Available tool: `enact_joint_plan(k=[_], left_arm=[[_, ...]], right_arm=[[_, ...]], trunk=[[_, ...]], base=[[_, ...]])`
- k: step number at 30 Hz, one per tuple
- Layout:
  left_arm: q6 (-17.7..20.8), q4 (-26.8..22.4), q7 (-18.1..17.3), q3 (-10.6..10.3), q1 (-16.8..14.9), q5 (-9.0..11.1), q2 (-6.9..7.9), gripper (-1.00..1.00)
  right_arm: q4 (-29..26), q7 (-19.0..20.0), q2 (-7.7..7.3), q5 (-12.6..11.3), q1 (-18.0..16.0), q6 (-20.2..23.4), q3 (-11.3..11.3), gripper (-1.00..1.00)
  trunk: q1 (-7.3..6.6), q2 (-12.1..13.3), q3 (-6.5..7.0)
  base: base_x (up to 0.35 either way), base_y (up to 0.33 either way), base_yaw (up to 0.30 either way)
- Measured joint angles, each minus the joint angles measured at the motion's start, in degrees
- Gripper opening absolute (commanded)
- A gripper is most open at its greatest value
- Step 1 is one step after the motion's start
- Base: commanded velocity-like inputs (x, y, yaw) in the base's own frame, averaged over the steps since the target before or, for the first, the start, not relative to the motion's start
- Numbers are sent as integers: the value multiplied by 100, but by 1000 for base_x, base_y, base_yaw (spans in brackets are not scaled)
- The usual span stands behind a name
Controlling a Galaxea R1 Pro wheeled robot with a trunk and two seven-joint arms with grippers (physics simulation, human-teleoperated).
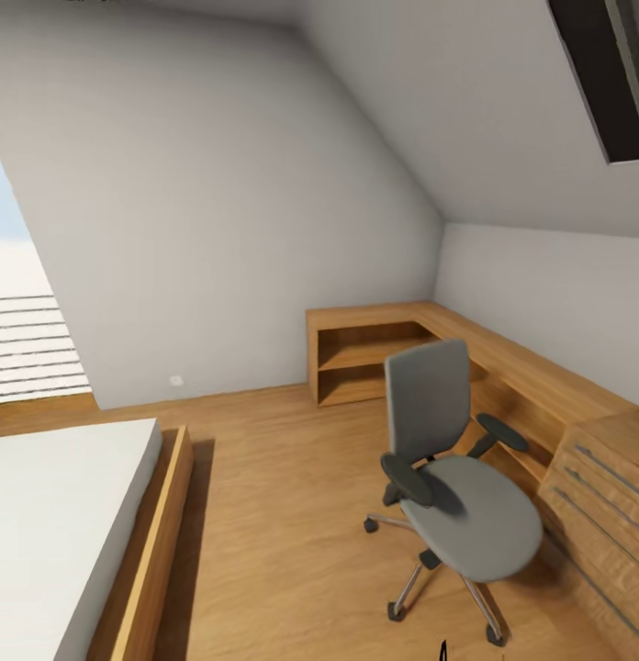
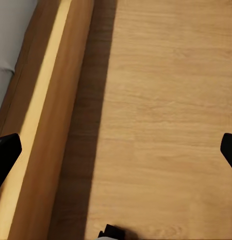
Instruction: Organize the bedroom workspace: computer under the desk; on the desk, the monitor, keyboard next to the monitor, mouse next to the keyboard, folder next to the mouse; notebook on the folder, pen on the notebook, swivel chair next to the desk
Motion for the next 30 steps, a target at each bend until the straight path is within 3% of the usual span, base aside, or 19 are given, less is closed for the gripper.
enact_joint_plan(k=[19, 30], left_arm=[[26, 1, 4, 0, 0, 0, 5, 100], [24, 0, 3, -2, 0, 0, -1, 100]], right_arm=[[9, 21, -28, -7, 0, 8, -4, 100], [10, 21, -113, -33, 0, -11, -7, 100]], trunk=[[0, 0, 7], [2, 1, -25]], base=[[315, -14, 246], [91, -20, 198]])
